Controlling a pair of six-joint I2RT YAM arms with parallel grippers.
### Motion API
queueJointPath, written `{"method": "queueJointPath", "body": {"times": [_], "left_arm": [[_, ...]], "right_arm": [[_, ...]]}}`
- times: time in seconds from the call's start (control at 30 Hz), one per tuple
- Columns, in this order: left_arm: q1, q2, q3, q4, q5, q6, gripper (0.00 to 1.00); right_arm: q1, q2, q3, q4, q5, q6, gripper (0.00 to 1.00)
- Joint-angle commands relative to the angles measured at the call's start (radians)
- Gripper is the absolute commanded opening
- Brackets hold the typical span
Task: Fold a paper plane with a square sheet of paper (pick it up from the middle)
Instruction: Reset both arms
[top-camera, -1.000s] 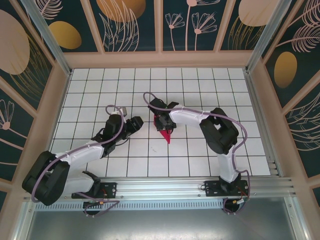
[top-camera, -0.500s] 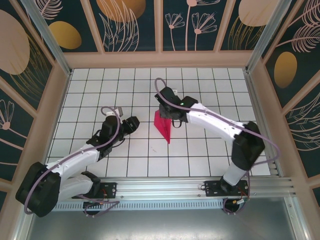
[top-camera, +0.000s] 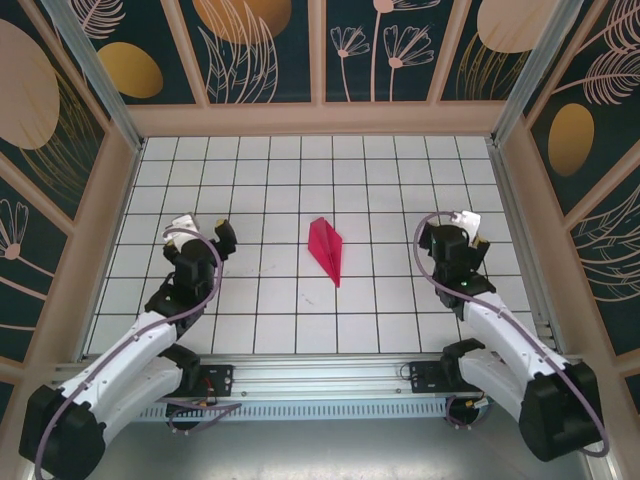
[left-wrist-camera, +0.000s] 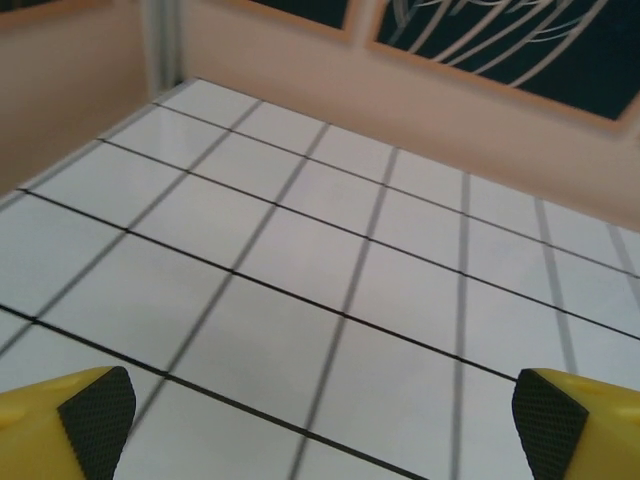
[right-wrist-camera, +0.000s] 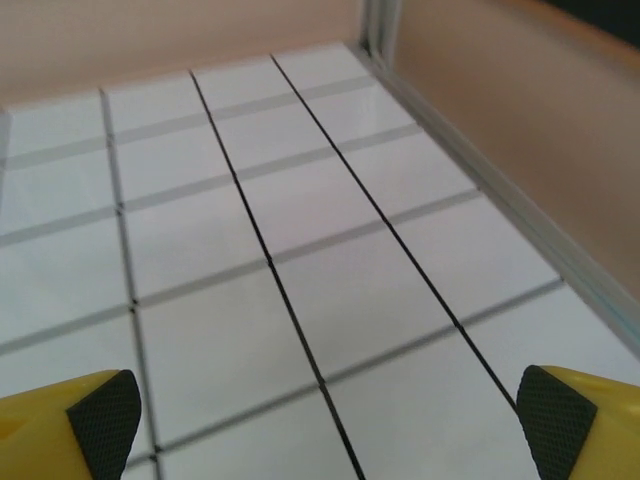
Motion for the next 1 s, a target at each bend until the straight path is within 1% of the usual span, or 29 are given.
{"method": "queueJointPath", "body": {"times": [0.0,0.07,0.17,0.2,0.27,0.33,0.37,0.43,0.47,0.5,0.6,0.73,0.8,0.83,0.87,0.9,0.93,0.97], "left_arm": [[0.078,0.058,-0.031,0.064,-0.120,0.156,0.98],[0.103,0.090,-0.088,0.194,-0.109,0.231,0.99],[0.169,0.166,-0.096,0.263,-0.090,0.216,0.98],[0.182,0.194,-0.105,0.318,-0.083,0.229,0.99],[0.189,0.231,-0.128,0.433,-0.041,0.285,0.99],[0.200,0.275,-0.180,0.618,-0.004,0.347,0.99],[0.215,0.304,-0.210,0.721,0.035,0.359,0.99],[0.244,0.352,-0.232,0.815,0.109,0.340,0.99],[0.251,0.371,-0.224,0.827,0.132,0.346,0.98],[0.256,0.391,-0.224,0.874,0.149,0.359,0.99],[0.276,0.469,-0.258,1.096,0.210,0.400,0.99],[0.306,0.558,-0.221,1.166,0.260,0.450,0.99],[0.345,0.649,-0.237,1.290,0.301,0.421,0.99],[0.369,0.722,-0.251,1.380,0.338,0.405,0.99],[0.380,0.740,-0.263,1.438,0.347,0.403,0.99],[0.389,0.700,-0.258,1.354,0.371,0.390,0.99],[0.397,0.698,-0.254,1.325,0.382,0.385,0.98],[0.402,0.729,-0.247,1.378,0.383,0.386,0.98]], "right_arm": [[-0.116,0.043,-0.081,0.282,-0.155,-0.042,0.99],[-0.150,0.089,-0.135,0.407,-0.167,-0.082,0.99],[-0.201,0.167,-0.203,0.610,-0.235,-0.134,0.99],[-0.226,0.202,-0.206,0.659,-0.264,-0.132,0.99],[-0.260,0.248,-0.169,0.668,-0.328,-0.131,0.99],[-0.273,0.284,-0.196,0.796,-0.380,-0.144,0.99],[-0.281,0.301,-0.199,0.845,-0.409,-0.141,0.99],[-0.290,0.336,-0.202,0.913,-0.448,-0.145,0.99],[-0.292,0.345,-0.205,0.941,-0.463,-0.152,0.99],[-0.295,0.350,-0.209,0.962,-0.479,-0.157,0.99],[-0.320,0.373,-0.212,1.012,-0.529,-0.157,0.99],[-0.335,0.443,-0.179,1.059,-0.574,-0.185,0.99],[-0.336,0.503,-0.182,1.132,-0.574,-0.191,0.99],[-0.338,0.546,-0.190,1.182,-0.575,-0.187,0.99],[-0.338,0.588,-0.192,1.222,-0.596,-0.189,0.99],[-0.335,0.617,-0.196,1.265,-0.606,-0.201,0.99],[-0.332,0.604,-0.189,1.225,-0.599,-0.201,0.99],[-0.330,0.610,-0.189,1.235,-0.599,-0.203,0.99]]}}
